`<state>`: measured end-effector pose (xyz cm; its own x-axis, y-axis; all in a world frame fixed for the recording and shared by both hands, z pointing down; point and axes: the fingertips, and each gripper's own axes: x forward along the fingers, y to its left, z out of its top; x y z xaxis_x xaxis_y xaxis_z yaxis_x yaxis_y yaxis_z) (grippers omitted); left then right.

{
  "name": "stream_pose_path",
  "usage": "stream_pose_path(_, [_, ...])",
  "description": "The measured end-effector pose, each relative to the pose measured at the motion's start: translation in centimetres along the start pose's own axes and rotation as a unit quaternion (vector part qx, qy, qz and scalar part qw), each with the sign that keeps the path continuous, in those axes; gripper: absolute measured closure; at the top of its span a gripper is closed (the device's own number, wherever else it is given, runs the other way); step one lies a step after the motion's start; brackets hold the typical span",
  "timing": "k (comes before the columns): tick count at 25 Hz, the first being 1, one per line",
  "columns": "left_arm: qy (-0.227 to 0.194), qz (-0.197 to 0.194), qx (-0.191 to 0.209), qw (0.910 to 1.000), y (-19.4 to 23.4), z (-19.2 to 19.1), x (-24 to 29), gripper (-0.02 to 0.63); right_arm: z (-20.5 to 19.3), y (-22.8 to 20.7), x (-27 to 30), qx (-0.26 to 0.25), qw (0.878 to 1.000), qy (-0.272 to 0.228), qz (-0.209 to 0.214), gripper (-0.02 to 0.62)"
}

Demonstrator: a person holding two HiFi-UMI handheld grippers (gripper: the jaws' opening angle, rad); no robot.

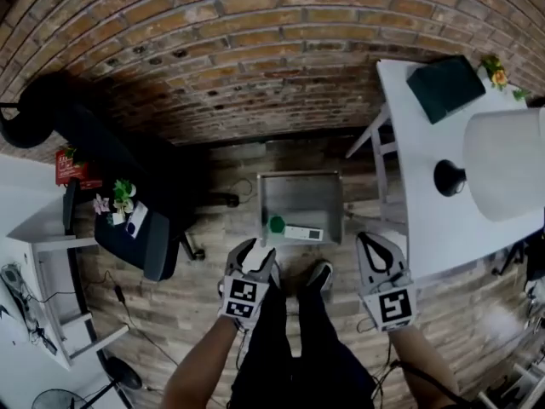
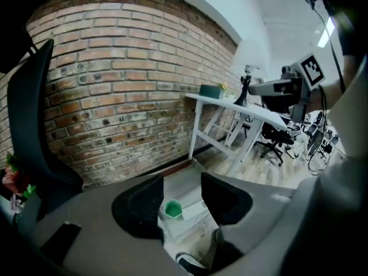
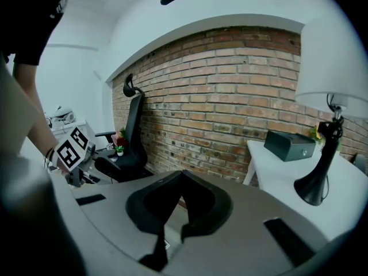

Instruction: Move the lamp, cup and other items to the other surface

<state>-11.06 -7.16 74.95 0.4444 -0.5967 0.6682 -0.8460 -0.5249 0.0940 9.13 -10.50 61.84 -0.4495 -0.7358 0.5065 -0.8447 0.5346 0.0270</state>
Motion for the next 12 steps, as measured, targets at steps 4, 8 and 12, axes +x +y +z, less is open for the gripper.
stream_pose_path(4, [0.042, -0.012, 0.012, 0.999, 1.1, -6.2, 5.6, 0.347, -5.0, 1.7, 2.1, 0.009, 0.999, 0.04, 0.0, 0.591])
stream_pose_path(8, [0.069, -0.013, 0.013, 0.9974, 2.8, -11.2, 9.5, 0.318, -9.0, 3.4, 3.7, 0.015, 0.998, 0.061, 0.006, 0.591])
stream_pose_path(12, [0.091, -0.022, 0.006, 0.9956, 3.3, -14.8, 12.5, 0.31, -11.0, 4.2, 4.7, 0.015, 0.998, 0.068, 0.009, 0.591])
